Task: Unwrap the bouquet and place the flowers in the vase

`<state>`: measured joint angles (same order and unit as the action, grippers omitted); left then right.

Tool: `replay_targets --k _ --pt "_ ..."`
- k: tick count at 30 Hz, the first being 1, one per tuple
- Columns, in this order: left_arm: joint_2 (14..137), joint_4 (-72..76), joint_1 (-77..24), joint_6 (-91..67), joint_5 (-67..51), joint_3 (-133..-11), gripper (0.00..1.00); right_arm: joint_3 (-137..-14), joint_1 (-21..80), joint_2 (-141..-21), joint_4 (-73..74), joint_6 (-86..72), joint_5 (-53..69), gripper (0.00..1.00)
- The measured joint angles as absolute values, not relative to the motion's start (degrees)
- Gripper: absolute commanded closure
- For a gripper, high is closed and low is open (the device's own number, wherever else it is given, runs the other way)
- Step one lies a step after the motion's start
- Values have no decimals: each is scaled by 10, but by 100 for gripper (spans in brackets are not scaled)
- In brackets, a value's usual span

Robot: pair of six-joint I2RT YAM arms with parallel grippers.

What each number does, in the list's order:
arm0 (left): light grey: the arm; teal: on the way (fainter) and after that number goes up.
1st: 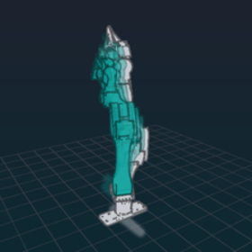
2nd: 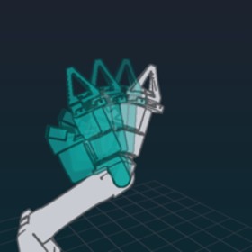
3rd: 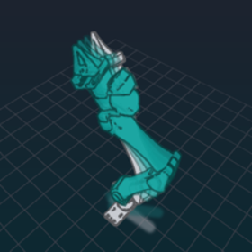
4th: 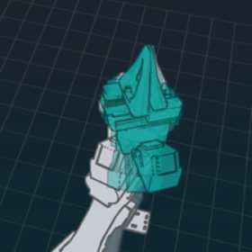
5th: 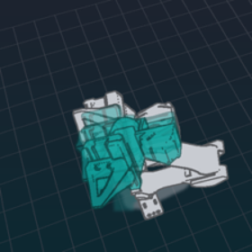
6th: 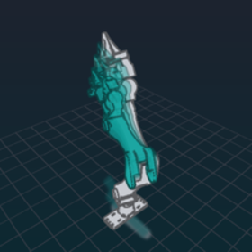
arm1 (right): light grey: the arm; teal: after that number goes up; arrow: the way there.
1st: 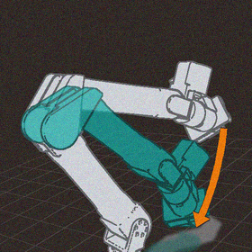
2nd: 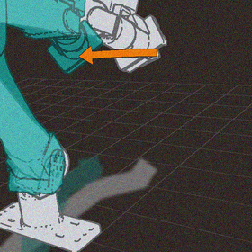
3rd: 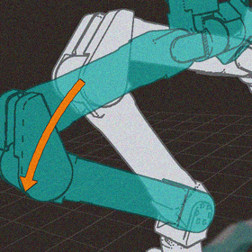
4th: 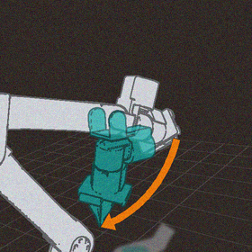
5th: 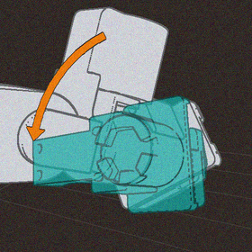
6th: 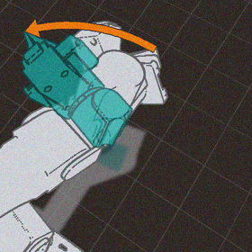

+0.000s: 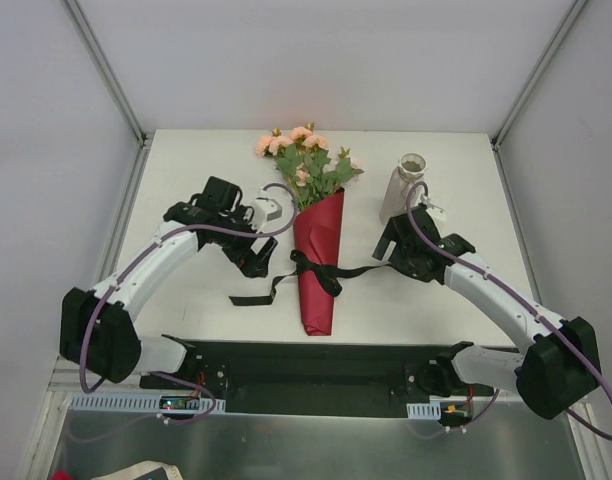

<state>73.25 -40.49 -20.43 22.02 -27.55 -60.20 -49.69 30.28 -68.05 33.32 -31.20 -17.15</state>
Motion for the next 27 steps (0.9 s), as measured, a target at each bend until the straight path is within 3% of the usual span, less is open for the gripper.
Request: replay_targets --k 11,13,18,27 --pt "892 -318 -280 236 -241 -631 1 -438 308 -691 276 -371 -138 5" --pt "903 -310 -293 241 -233 -631 3 -435 310 -707 261 -382 -134 7" --pt "913 -297 -320 261 -220 -628 21 -438 315 -759 226 -412 -121 10" --pt "912 -286 -335 284 -207 -593 20 -474 352 -850 191 -479 -109 17"
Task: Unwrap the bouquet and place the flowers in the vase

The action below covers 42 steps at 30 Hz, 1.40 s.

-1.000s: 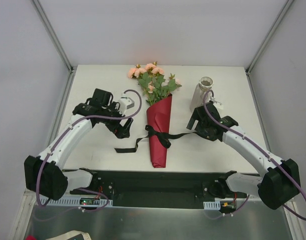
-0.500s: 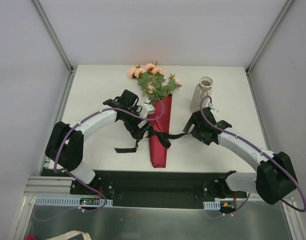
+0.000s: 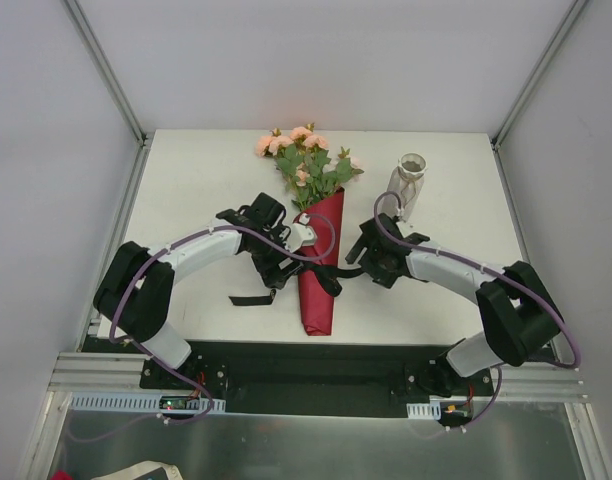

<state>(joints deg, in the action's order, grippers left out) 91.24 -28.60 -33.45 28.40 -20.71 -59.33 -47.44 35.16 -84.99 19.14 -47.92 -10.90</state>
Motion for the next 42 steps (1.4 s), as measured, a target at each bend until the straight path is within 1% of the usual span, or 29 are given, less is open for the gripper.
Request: replay_targets --k 3,4,6,7,8,9,12,14,17,20,21,22,23,24,25,26,27,31,34,35,39,42 --pt "912 -281 -338 290 -201 -583 19 -476 363 -865 186 -492 -113 22" --pt "912 -279 -338 293 -199 -580 20 -476 364 -869 187 -495 -115 26" --pt "913 -276 -339 295 -193 -577 26 -476 364 -875 187 -500 -123 31" --pt "913 -273 -340 296 -190 -576 28 -476 364 -875 188 -502 -130 35" --pt "914 -270 -341 296 -189 -576 34 -476 364 -875 189 -502 -136 37" --pt "916 -268 -342 297 -189 -576 37 -476 364 -875 189 -502 -143 39" --pt "924 -258 -345 303 -187 -576 49 -476 362 -875 189 -503 -165 40" --pt "928 -254 -345 307 -183 -575 51 -476 361 -877 189 -501 -177 40" --pt "932 -248 -345 310 -175 -573 57 -484 356 -894 197 -499 -188 41" --pt "933 -245 -345 311 -172 -572 62 -511 350 -919 206 -497 -194 48" --pt "933 -243 -345 312 -171 -571 64 -518 350 -925 209 -496 -197 53" --pt "933 -242 -345 312 -169 -571 70 -521 349 -930 209 -495 -199 57" --pt "933 -241 -345 312 -167 -570 73 -523 350 -932 211 -495 -201 61" --pt "933 -240 -345 311 -163 -569 77 -523 350 -933 212 -494 -204 67" --pt "933 -239 -345 311 -161 -569 81 -523 350 -933 215 -494 -206 71" --pt "933 -238 -345 311 -160 -568 83 -523 350 -933 218 -493 -208 75" --pt "933 -238 -345 310 -159 -568 83 -523 350 -934 219 -493 -208 82" --pt "929 -236 -345 311 -156 -567 87 -523 349 -934 233 -494 -215 99" --pt "914 -236 -345 309 -145 -567 91 -523 348 -933 241 -495 -221 99" --pt "905 -237 -345 309 -142 -567 99 -522 348 -930 245 -495 -225 99" --pt "865 -238 -336 305 -127 -567 100 -511 344 -884 266 -489 -252 99" --pt "848 -244 -301 302 -119 -567 100 -501 329 -820 281 -479 -279 99"
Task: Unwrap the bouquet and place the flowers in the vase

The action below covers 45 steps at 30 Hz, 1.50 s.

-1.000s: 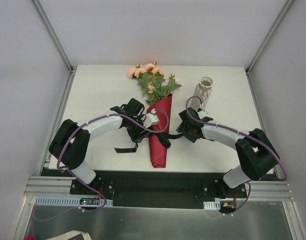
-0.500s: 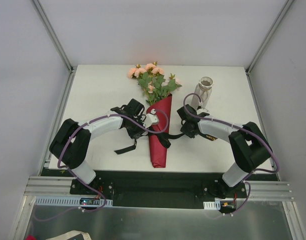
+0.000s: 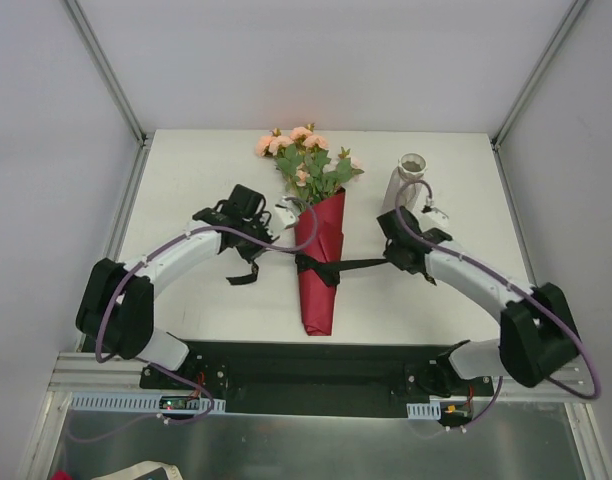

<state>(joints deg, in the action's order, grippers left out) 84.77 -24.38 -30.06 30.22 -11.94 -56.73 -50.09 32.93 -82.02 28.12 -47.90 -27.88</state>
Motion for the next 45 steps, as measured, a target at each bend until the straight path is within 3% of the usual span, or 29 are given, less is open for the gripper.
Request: replay_targets --k 8,16,18,19,20,21,23,27,30,39,45 --pt "778 -264 -145 294 -83 -555 100 -457 182 -629 305 -426 -324 99" --pt "724 -261 -49 279 -5 -530 100 -446 99 -580 345 -380 -352 99" --pt "724 -259 -21 276 22 -521 86 -446 87 -572 355 -373 -363 99" --pt "724 -257 -10 275 36 -516 66 -446 79 -567 363 -368 -371 96" --pt "723 -256 -2 276 48 -511 44 -446 73 -563 368 -365 -376 73" --pt "722 -254 3 278 55 -504 1 -447 66 -559 375 -361 -383 59" --pt "716 -252 9 277 67 -490 1 -448 56 -551 388 -348 -398 24" --pt "694 -252 12 272 80 -467 1 -464 65 -536 406 -300 -406 0" --pt "668 -254 12 272 75 -455 1 -481 160 -522 404 -251 -404 4" --pt "608 -273 12 272 23 -431 1 -511 628 -540 364 -57 -361 4" --pt "627 -286 27 258 -17 -431 1 -561 798 -694 343 17 -366 4"
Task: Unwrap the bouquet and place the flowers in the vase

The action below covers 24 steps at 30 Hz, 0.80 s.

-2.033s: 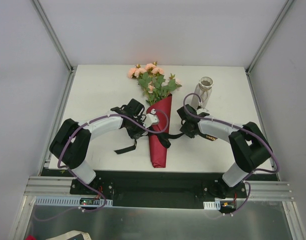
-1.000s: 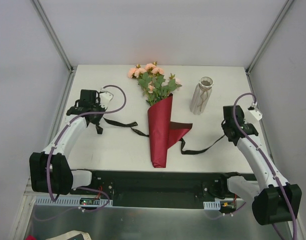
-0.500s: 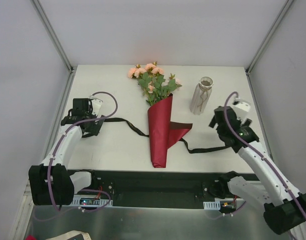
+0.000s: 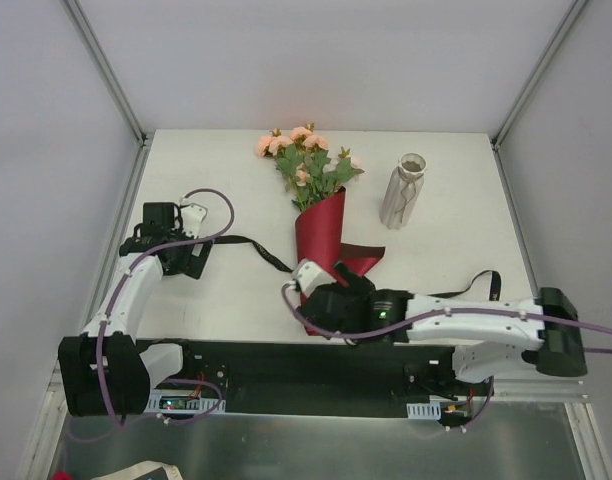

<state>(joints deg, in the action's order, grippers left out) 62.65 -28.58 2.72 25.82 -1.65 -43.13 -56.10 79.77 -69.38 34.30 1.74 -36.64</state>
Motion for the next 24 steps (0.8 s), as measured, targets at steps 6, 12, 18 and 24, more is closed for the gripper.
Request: replay_targets --k 6,12,18,24 --pt "660 -289 39 246 -43 -414 1 -614 860 -869 298 79 -369 4" --pt "656 -294 39 246 -60 -399 1 -629 864 -954 272 118 -374 4" --pt "645 -294 39 247 -61 -394 1 -648 863 -1004 256 134 -393 4" --pt "645 -294 39 249 -71 -394 1 -651 861 -1048 246 140 -410 4"
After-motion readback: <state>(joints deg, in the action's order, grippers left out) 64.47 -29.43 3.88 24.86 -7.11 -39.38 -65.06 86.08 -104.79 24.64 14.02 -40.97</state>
